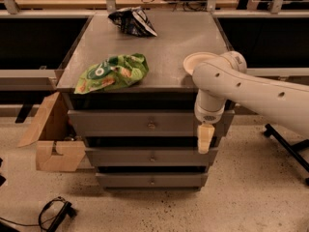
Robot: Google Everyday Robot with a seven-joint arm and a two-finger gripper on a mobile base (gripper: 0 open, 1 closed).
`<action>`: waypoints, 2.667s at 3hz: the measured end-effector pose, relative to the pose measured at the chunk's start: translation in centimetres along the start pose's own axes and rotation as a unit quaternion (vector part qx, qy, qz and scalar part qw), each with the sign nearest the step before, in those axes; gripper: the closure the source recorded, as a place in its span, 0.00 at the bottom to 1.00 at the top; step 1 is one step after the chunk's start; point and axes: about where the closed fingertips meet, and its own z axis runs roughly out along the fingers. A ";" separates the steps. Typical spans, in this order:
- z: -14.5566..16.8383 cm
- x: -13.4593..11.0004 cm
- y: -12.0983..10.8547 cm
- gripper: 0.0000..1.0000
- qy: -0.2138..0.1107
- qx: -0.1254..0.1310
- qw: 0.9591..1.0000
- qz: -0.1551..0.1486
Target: Open top drawer
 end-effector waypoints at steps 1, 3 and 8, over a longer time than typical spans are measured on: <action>1.5 -0.2 0.3 0.23 -0.008 -0.013 1.000 0.009; 1.2 0.2 1.0 0.69 -0.005 -0.018 1.000 0.007; -0.4 0.3 0.7 0.37 -0.005 -0.018 1.000 0.007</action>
Offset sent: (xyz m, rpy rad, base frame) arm -0.0127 -0.0029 -0.0210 0.0199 0.0342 -0.0169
